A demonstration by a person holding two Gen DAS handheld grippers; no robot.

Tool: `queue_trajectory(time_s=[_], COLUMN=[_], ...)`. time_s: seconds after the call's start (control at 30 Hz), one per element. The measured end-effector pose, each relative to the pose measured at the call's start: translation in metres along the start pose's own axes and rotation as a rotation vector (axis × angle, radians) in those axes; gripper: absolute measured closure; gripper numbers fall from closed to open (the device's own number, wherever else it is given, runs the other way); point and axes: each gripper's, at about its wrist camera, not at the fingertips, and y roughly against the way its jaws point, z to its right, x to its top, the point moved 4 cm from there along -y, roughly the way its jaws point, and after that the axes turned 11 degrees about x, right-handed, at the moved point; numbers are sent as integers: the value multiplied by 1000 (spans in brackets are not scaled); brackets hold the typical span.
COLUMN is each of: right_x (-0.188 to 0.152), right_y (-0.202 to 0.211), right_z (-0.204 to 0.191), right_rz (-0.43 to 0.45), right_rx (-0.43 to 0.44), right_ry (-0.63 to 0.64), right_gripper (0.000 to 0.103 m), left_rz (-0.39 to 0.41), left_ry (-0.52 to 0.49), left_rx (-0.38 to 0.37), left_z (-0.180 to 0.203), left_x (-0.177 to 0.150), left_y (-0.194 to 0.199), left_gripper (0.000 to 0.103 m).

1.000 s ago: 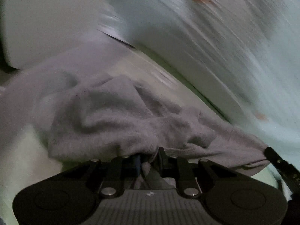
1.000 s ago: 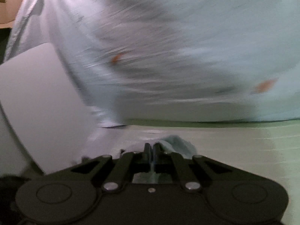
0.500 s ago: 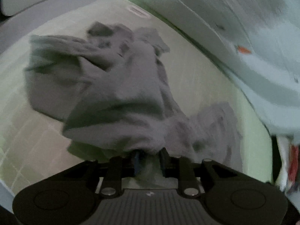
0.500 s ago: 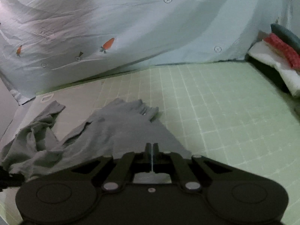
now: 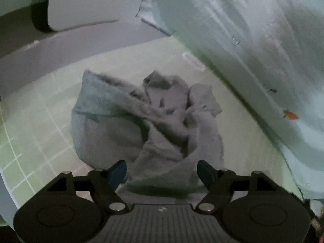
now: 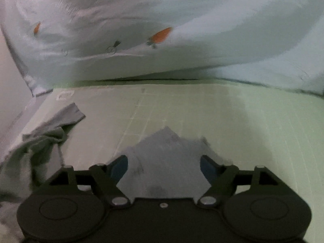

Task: Fold clothes
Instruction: 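Lift the hoodie with both grippers and carry it onto the green grid mat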

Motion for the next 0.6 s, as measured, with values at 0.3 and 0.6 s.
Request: queue_trajectory(time_s=[0.3,0.6], right_x=[-8,-22], right_y=[-51,-34], right_z=[30,30], right_rz=[-68,-14], right_rx=[7,142], right_ry=[-189,-148], right_gripper=[7,89], left_rz=[-88,-117], left_ry=[36,-37], left_rx=[-8,-59], left_z=[2,53], left_x=[-15,-9], left_y=[-47,-77], left_gripper=[16,61])
